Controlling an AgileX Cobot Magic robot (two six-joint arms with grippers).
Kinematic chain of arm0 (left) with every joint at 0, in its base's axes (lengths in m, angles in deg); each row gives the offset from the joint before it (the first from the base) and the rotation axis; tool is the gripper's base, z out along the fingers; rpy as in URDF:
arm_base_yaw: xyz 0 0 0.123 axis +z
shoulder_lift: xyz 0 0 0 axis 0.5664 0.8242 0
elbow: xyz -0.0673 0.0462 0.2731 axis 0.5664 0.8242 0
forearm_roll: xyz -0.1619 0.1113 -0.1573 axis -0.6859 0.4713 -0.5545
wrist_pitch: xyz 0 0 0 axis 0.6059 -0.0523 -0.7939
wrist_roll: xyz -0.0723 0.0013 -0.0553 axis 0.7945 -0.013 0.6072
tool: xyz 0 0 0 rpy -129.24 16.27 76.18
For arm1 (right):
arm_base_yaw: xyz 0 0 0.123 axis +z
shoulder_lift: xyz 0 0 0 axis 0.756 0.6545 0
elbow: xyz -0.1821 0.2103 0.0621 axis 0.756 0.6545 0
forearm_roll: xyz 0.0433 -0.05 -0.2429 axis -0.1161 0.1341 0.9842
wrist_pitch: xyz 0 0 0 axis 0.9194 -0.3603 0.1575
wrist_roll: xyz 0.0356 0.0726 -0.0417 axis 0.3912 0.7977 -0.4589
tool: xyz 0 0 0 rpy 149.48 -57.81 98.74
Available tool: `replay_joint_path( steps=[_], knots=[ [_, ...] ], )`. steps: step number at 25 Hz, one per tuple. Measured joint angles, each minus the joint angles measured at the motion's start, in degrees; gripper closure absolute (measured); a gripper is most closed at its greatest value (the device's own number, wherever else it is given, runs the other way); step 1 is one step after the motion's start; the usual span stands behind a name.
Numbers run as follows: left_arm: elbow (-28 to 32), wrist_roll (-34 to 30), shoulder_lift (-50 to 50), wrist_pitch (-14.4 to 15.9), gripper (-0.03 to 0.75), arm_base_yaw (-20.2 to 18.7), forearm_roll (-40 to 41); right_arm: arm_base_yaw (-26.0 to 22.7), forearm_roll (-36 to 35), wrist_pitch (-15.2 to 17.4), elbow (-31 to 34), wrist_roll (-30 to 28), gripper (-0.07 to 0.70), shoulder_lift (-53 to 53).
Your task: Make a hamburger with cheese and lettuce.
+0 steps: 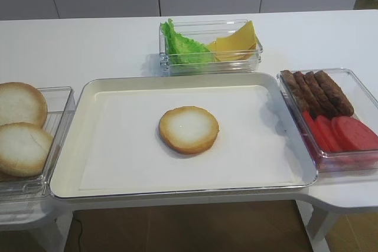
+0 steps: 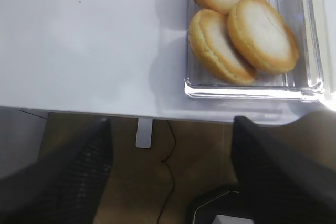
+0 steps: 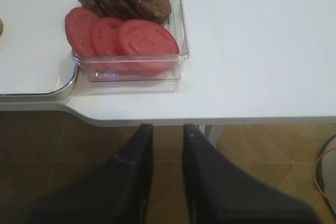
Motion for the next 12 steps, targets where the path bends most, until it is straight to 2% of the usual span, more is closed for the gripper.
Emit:
replay_joint_path(
  steps=[12],
  knots=[
    [9.51,0.0,-13.92,0.39,0.203,0.0,-1.69,0.0,0.0,0.0,0.0,0.0,0.478,0.0]
  ],
)
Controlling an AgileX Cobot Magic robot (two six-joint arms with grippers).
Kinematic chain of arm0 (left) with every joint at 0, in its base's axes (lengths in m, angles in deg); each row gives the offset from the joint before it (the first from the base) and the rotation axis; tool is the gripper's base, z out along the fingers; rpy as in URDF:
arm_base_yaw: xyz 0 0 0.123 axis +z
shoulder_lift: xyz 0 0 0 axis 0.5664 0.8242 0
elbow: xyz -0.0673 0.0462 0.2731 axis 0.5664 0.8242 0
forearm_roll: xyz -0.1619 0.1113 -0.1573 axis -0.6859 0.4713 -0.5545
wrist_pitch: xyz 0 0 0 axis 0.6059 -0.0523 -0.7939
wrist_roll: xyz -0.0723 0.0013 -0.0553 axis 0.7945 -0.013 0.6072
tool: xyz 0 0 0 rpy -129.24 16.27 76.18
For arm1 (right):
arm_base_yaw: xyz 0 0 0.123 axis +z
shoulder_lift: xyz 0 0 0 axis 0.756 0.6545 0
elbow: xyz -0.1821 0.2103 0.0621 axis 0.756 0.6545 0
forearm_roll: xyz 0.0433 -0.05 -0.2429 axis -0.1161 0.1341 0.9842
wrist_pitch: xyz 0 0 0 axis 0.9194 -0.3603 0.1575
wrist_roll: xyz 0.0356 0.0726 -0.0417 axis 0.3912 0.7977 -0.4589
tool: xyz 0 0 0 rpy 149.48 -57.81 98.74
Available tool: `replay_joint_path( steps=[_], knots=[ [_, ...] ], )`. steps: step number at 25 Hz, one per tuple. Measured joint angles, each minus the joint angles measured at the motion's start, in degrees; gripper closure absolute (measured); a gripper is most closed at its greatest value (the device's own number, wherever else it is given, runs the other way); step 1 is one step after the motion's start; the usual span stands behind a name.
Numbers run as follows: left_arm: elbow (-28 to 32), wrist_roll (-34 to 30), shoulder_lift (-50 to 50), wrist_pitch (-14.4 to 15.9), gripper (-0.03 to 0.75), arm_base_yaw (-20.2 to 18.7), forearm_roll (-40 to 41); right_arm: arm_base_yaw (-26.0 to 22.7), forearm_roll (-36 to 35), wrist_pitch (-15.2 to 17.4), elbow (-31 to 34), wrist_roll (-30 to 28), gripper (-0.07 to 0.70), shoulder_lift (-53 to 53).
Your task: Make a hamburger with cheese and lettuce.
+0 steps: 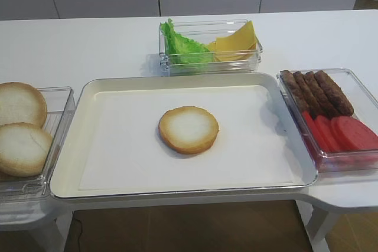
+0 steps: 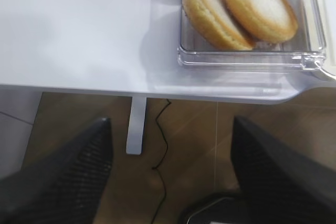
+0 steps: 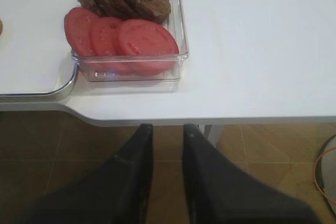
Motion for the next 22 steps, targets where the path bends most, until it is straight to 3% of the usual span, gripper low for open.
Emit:
replay_joint_path(
  steps=[11,22],
  knots=[
    [3.55,0.0,-13.74,0.44,0.203,0.0,-1.18,0.0,0.0,0.0,0.0,0.0,0.478,0.0],
    [3.55,-1.2,-14.49,-0.39,0.203,0.0,-1.3,0.0,0.0,0.0,0.0,0.0,0.478,0.0]
  ],
)
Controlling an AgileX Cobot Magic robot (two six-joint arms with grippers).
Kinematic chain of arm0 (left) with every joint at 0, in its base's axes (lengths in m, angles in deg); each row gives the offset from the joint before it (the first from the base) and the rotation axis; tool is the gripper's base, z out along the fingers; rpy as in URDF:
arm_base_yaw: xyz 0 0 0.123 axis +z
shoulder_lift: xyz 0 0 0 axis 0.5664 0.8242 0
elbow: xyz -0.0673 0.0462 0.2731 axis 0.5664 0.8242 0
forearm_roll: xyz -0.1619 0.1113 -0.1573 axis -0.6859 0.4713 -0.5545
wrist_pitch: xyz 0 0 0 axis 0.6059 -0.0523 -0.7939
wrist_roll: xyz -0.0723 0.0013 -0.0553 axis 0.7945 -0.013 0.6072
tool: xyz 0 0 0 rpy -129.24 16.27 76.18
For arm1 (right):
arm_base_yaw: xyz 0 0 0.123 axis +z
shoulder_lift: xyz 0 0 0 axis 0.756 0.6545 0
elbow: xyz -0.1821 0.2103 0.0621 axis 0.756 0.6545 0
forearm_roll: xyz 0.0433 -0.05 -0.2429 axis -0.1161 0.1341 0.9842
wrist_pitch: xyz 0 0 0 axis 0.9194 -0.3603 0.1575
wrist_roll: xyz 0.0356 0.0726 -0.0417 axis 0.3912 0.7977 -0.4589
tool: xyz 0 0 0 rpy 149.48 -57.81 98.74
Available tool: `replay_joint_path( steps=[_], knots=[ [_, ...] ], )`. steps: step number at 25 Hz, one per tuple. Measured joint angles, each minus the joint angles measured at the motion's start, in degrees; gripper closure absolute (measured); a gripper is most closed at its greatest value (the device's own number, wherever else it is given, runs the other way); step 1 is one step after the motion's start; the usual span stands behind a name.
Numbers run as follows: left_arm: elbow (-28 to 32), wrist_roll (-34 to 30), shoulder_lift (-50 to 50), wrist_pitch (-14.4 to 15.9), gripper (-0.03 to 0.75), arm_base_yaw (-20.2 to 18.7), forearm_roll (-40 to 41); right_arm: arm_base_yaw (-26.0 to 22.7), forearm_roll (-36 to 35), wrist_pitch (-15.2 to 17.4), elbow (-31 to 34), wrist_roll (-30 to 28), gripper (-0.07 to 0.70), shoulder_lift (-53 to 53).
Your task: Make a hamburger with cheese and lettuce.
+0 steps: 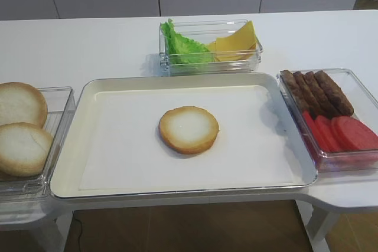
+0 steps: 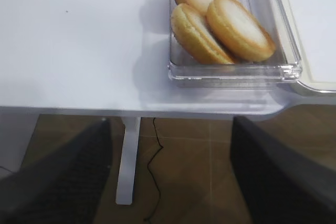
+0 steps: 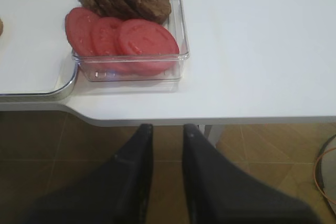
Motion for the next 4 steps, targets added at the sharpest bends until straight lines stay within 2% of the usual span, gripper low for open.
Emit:
replay_joint_path(
  steps=[4],
  knots=[
    [1.21,-0.33,-0.04,-2.16,0.203,0.0,0.99,0.0,0.0,0.0,0.0,0.0,0.478,0.0]
  ],
)
